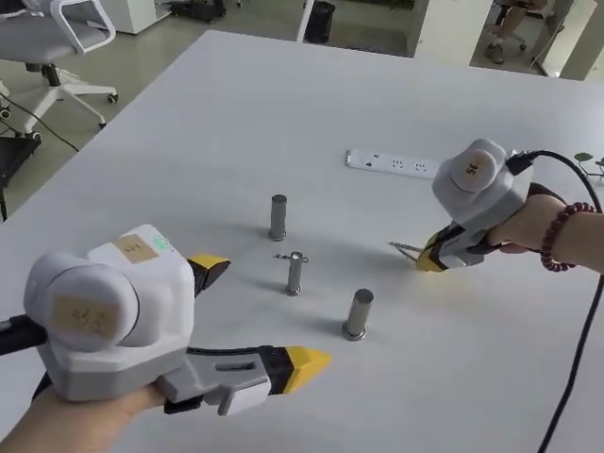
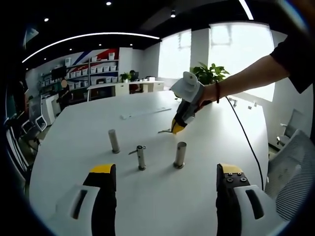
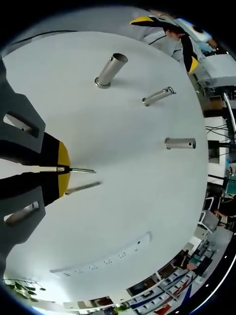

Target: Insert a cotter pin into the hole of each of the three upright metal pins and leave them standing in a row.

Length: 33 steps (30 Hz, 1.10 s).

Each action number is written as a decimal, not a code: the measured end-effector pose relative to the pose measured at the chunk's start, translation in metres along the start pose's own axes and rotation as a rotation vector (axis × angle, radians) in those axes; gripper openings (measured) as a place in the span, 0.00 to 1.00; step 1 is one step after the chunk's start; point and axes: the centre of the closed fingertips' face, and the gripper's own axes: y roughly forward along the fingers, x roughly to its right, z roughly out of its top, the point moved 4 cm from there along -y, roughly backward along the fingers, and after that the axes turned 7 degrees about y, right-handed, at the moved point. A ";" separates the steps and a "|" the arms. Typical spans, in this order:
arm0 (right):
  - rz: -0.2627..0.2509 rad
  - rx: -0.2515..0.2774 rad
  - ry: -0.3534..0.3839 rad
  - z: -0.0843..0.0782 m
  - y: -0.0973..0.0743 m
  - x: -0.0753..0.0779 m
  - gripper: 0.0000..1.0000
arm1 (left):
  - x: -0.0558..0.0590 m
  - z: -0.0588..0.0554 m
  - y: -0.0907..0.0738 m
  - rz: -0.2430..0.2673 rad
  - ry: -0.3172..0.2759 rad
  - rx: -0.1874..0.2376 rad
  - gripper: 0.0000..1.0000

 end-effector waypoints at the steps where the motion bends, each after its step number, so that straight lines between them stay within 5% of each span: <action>1: 0.001 0.005 -0.003 0.000 -0.001 -0.001 0.00 | 0.000 0.001 0.000 -0.002 -0.002 0.002 0.82; 21: -0.001 0.146 -0.155 0.019 -0.048 -0.051 0.00 | 0.002 0.016 0.008 -0.028 -0.057 0.011 0.65; 33: 0.045 0.247 -0.234 0.038 -0.068 -0.089 0.00 | 0.003 0.028 0.027 -0.057 -0.045 -0.018 0.52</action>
